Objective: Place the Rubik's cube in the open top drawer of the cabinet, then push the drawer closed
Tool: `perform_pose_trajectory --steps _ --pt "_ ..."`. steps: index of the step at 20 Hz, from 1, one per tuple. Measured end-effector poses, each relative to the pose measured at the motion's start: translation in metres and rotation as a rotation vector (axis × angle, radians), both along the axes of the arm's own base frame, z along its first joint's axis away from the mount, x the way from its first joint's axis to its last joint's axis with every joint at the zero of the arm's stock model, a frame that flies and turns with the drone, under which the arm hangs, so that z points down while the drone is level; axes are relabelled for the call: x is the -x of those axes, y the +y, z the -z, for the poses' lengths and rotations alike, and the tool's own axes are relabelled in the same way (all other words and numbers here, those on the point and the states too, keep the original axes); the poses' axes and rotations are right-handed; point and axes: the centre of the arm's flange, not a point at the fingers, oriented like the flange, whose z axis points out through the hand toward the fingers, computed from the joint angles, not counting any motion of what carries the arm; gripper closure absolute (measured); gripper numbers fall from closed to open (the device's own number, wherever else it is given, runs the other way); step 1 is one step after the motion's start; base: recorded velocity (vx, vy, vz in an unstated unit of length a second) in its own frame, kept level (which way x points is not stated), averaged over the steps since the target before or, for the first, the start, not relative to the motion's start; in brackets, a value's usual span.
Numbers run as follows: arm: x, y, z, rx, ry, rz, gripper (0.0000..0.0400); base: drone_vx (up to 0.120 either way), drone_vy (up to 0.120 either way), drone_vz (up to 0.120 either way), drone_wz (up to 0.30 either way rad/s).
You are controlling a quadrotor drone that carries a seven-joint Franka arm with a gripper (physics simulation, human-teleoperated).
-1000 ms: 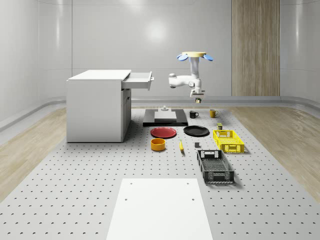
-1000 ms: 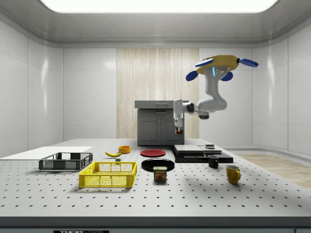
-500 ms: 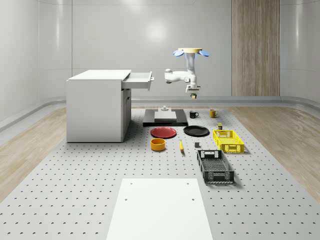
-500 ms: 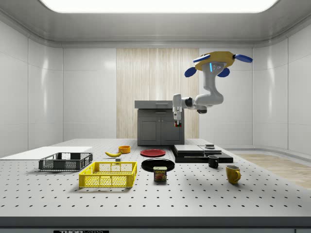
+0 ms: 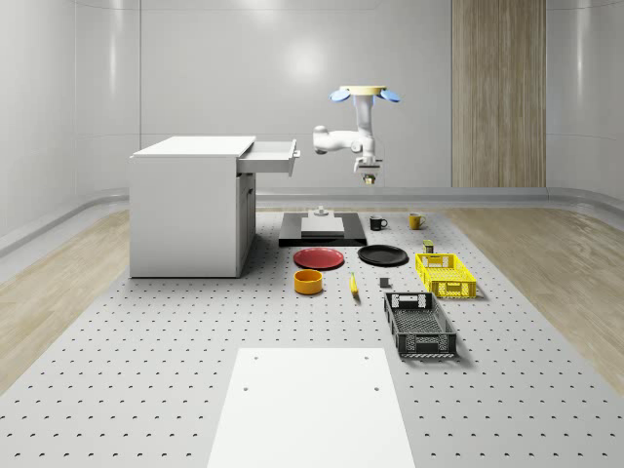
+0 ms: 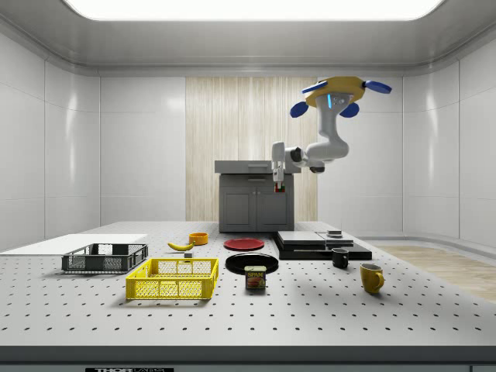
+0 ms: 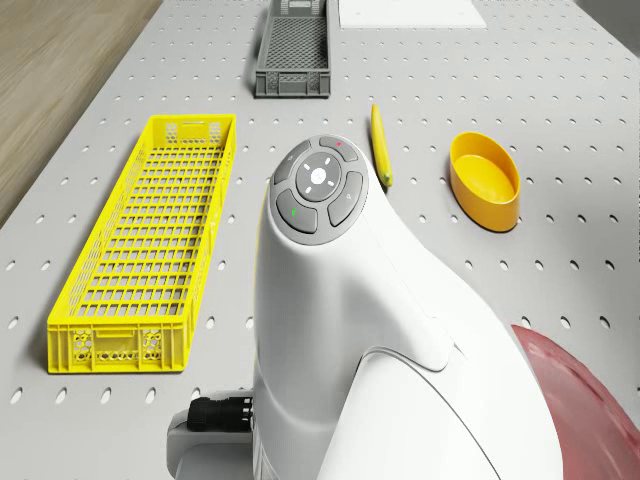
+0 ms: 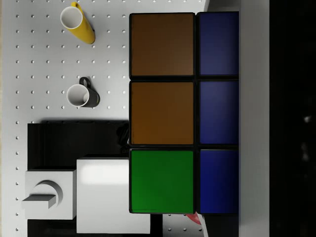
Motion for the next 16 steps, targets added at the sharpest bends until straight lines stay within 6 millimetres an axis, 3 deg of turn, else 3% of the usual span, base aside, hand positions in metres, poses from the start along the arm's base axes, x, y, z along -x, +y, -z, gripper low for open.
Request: perform_pose_trajectory --steps 16 --pt "0.0000 0.0000 0.0000 0.000 0.000 0.000 0.0075 0.000 -0.120 0.120 0.000"
